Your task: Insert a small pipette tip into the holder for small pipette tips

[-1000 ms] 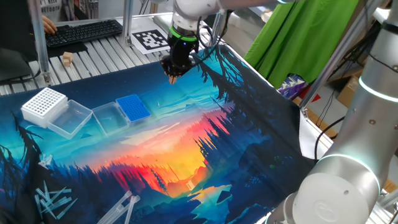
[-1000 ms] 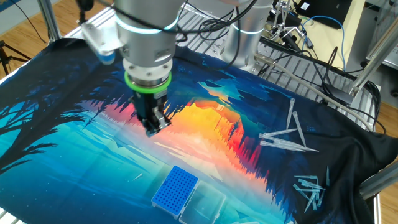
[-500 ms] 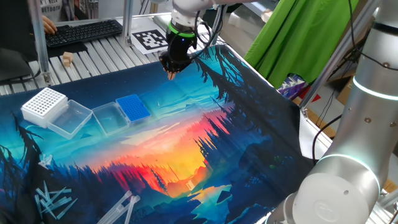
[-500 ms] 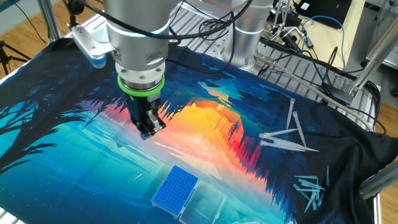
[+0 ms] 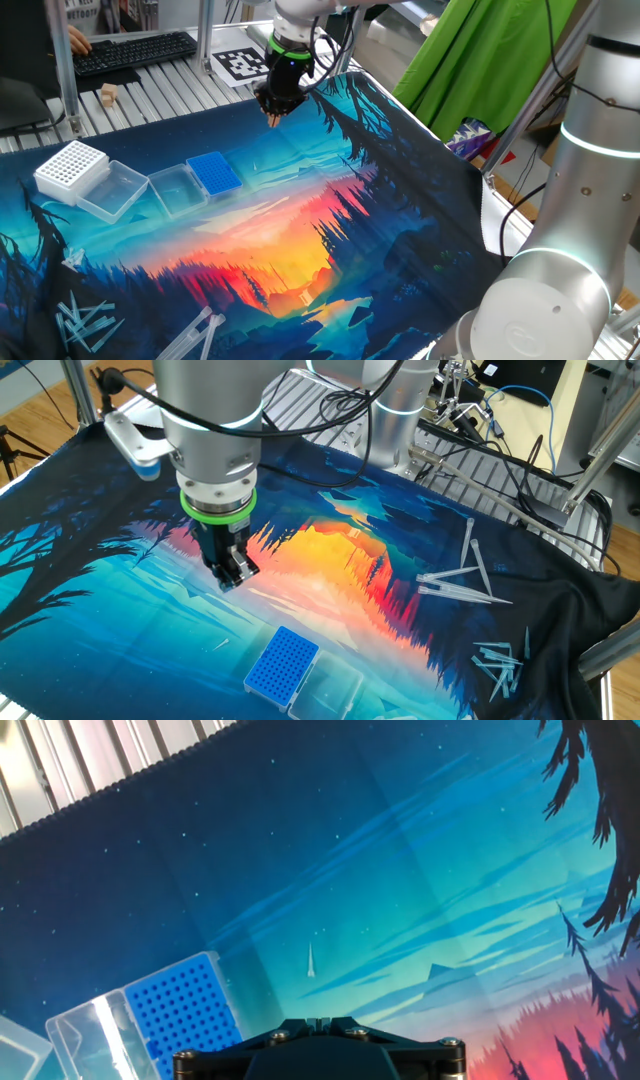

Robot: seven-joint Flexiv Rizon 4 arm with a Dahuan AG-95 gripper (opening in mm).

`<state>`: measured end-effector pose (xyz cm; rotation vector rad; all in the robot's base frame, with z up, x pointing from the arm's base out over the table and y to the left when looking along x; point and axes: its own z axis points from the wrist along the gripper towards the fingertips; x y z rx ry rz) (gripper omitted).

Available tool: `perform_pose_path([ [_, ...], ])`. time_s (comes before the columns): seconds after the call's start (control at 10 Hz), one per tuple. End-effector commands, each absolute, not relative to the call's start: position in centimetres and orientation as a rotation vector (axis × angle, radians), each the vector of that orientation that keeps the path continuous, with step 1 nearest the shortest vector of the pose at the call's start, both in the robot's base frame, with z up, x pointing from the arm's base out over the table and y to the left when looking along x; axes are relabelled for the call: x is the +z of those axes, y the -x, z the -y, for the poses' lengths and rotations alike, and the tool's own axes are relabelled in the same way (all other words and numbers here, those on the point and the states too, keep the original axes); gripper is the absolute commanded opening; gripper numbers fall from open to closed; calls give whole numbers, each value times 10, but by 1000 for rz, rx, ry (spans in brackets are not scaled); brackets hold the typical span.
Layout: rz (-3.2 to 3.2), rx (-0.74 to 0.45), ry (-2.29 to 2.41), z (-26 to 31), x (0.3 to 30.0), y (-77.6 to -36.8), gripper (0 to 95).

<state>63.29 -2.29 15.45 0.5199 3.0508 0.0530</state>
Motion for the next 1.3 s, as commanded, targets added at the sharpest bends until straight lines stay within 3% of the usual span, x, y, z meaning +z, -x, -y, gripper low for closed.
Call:
perform_pose_path([
  [0.1,-3052,53,-509,23,151,-633,0],
  [1.3,-3045,67,-558,22,133,-632,0],
])
